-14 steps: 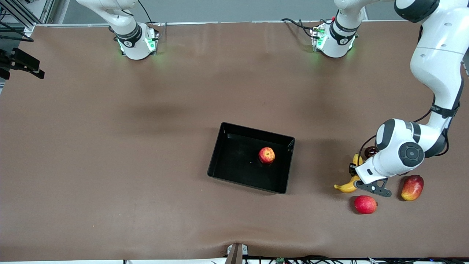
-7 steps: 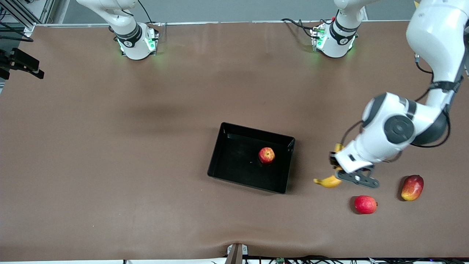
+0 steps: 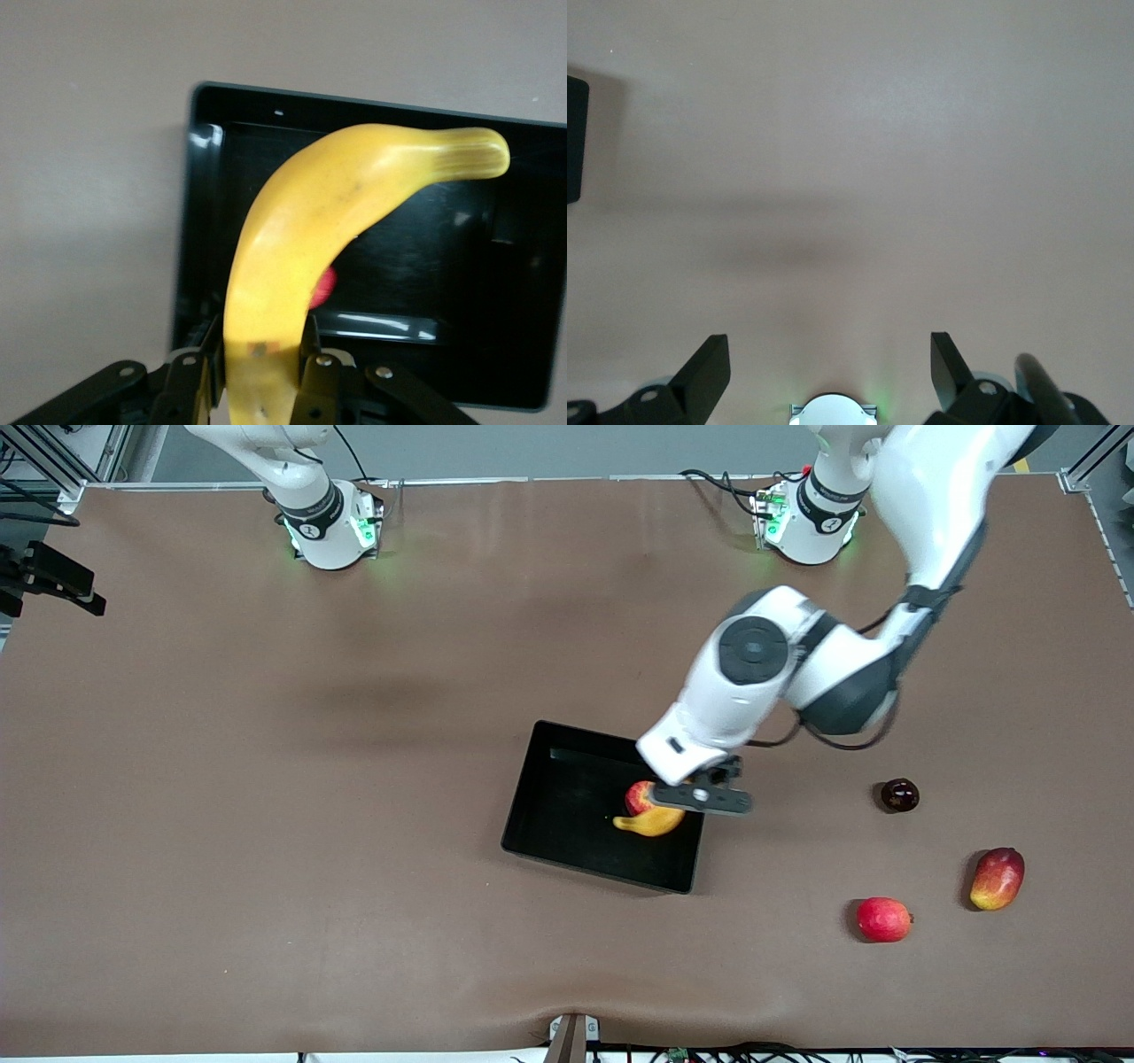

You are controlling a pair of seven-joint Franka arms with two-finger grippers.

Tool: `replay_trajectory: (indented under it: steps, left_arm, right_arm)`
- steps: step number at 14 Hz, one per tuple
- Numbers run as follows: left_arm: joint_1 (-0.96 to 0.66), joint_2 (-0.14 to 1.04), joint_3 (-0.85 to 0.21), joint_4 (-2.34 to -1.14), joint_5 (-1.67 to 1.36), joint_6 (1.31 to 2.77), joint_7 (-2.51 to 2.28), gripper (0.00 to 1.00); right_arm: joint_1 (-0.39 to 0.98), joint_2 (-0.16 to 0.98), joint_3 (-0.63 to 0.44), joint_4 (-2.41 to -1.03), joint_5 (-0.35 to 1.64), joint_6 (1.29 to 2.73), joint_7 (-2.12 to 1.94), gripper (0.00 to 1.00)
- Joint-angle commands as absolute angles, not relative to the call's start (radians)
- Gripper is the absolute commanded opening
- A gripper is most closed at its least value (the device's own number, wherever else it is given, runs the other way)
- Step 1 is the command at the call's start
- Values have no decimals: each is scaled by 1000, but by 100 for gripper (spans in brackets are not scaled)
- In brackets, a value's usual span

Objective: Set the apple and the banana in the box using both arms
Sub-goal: 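Carry the banana over the box and lower it inside with the left gripper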

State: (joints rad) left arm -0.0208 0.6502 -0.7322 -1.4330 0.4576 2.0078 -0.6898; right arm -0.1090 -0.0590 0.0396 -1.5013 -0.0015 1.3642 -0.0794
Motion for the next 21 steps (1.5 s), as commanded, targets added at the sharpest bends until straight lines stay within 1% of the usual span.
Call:
replay_trajectory:
  steps: [1, 3, 5, 10, 12, 15, 19, 20, 21]
  left_arm:
    - [-154, 724, -639, -1312, 462, 1996, -759, 0]
    - [-276, 758, -540, -1269, 462, 2026, -833, 0]
    - [-356, 779, -456, -1267, 460, 2083, -857, 0]
    - [-391, 873, -433, -1267, 462, 2183, -868, 0]
    - [-429, 902, -388, -1269, 462, 2227, -877, 0]
    - [-477, 940, -341, -1270, 462, 2238, -887, 0]
    - [-485, 982, -339, -1272, 462, 2269, -894, 0]
    - [-485, 982, -339, -1272, 463, 2269, -896, 16]
    - [-483, 979, -339, -1272, 463, 2269, -896, 65]
  right_arm:
    - [-112, -78, 41, -1516, -12, 1370, -74, 100]
    - [-112, -78, 41, -1516, -11, 1370, -74, 100]
    - [-112, -77, 43, -1516, -11, 1373, -74, 100]
    - [-112, -75, 43, -1516, -9, 1385, -74, 100]
    - [-104, -75, 43, -1516, -8, 1385, -74, 100]
    - [-101, -71, 48, -1517, -8, 1411, -74, 100]
    - [-101, -52, 48, -1519, -8, 1457, -74, 100]
    - [-101, -49, 48, -1520, -8, 1471, -74, 100]
    - [-98, -48, 48, -1520, -6, 1479, -74, 100]
